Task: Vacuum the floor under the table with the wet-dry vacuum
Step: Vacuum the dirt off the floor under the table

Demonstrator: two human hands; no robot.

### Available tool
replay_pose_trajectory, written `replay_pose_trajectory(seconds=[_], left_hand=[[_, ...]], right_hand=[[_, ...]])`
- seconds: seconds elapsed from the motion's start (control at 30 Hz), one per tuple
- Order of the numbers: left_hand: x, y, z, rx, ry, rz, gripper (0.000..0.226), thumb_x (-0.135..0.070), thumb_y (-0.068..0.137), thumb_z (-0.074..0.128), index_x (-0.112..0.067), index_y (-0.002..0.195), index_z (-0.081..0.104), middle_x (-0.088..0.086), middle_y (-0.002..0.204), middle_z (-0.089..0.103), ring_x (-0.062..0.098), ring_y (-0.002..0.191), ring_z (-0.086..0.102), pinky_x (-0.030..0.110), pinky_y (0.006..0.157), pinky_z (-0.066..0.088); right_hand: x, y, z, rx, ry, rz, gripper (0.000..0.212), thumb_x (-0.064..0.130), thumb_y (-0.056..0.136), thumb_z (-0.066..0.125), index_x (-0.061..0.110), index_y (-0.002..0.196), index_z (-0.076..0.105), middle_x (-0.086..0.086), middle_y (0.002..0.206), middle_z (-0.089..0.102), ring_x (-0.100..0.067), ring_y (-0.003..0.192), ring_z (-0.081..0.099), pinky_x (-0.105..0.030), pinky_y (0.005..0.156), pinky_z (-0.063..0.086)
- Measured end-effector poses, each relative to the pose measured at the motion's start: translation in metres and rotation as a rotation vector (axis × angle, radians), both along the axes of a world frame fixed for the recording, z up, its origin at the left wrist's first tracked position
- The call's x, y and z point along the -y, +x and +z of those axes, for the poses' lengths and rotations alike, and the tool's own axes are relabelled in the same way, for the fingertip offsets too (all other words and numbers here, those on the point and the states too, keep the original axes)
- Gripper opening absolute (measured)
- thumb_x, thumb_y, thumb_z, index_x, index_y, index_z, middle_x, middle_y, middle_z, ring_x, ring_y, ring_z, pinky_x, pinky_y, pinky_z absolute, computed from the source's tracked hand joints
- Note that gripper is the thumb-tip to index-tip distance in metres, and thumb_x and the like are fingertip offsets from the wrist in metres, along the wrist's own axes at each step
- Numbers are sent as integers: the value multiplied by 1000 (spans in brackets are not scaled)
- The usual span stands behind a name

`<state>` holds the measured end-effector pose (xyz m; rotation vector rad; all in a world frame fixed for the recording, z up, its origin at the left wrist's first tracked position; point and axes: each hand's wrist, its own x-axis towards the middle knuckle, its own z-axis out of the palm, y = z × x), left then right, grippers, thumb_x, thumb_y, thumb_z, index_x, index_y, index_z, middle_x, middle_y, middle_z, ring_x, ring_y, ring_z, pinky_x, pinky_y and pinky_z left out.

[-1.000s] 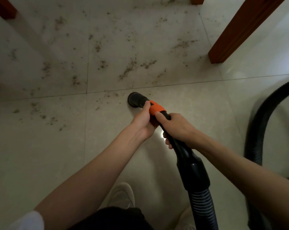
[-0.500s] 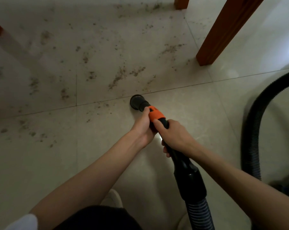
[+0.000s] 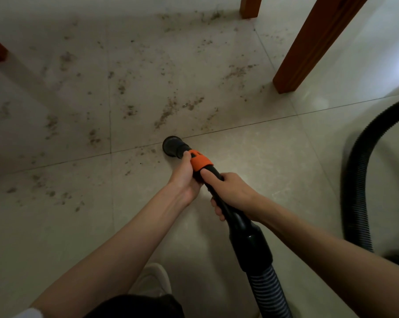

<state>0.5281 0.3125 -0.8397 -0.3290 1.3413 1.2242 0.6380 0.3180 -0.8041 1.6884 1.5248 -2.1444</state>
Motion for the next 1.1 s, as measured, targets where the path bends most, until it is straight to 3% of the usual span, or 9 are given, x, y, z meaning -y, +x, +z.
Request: replay_pose_trajectory(seconds=[0.1, 0.27, 0.43, 0.7, 0.9, 1.03, 1.1], left_hand=[[-11, -8, 0, -42, -17, -1, 49, -43, 99, 38, -6, 129, 47, 9, 88, 56, 18, 76, 57, 28, 56, 46], [-18, -21, -6, -53, 8, -31, 51, -42, 99, 37, -5, 133, 45, 9, 93, 57, 19, 83, 58, 30, 68, 47], [-17, -19, -6, -11, 39, -59, 52, -41, 100, 35, -4, 135, 42, 12, 104, 58, 19, 81, 58, 31, 63, 47], [-40, 16, 9, 18, 66, -245, 48, -40, 101, 33, -4, 131, 44, 11, 93, 57, 20, 78, 58, 31, 58, 47], [-39, 20, 5, 3, 59, -205, 49, -41, 101, 34, -4, 130, 46, 11, 90, 57, 20, 76, 58, 30, 61, 48], [-36, 11, -2, -10, 52, -133, 52, -43, 100, 36, -2, 132, 45, 14, 105, 60, 22, 86, 60, 32, 64, 49], [-35, 9, -5, -42, 56, -106, 51, -43, 99, 37, -2, 128, 46, 14, 100, 60, 21, 82, 61, 34, 65, 51]], right_hand=[[-5, -12, -2, -1, 52, -31, 38, 44, 95, 50, 9, 82, 49, -8, 59, 53, -15, 38, 50, -23, 40, 45], [-11, -23, -6, 9, 94, -25, 37, 45, 94, 50, 10, 82, 49, -8, 60, 55, -16, 40, 52, -24, 42, 47], [-11, -16, -6, 22, 114, -29, 36, 45, 94, 50, 11, 81, 48, -8, 61, 56, -16, 40, 53, -24, 42, 47], [-17, 15, 0, 77, 153, -187, 37, 46, 93, 51, 9, 87, 52, -7, 60, 56, -18, 44, 54, -27, 46, 48], [-15, 13, 4, 94, 175, -166, 36, 44, 94, 50, 8, 90, 52, -8, 62, 56, -16, 40, 53, -23, 40, 46], [-15, 4, 6, 107, 218, -102, 39, 44, 94, 49, 5, 96, 52, -10, 67, 57, -13, 36, 52, -22, 37, 45], [-15, 1, 5, 109, 230, -83, 39, 45, 94, 49, 6, 97, 51, -10, 68, 58, -12, 34, 52, -22, 36, 45]])
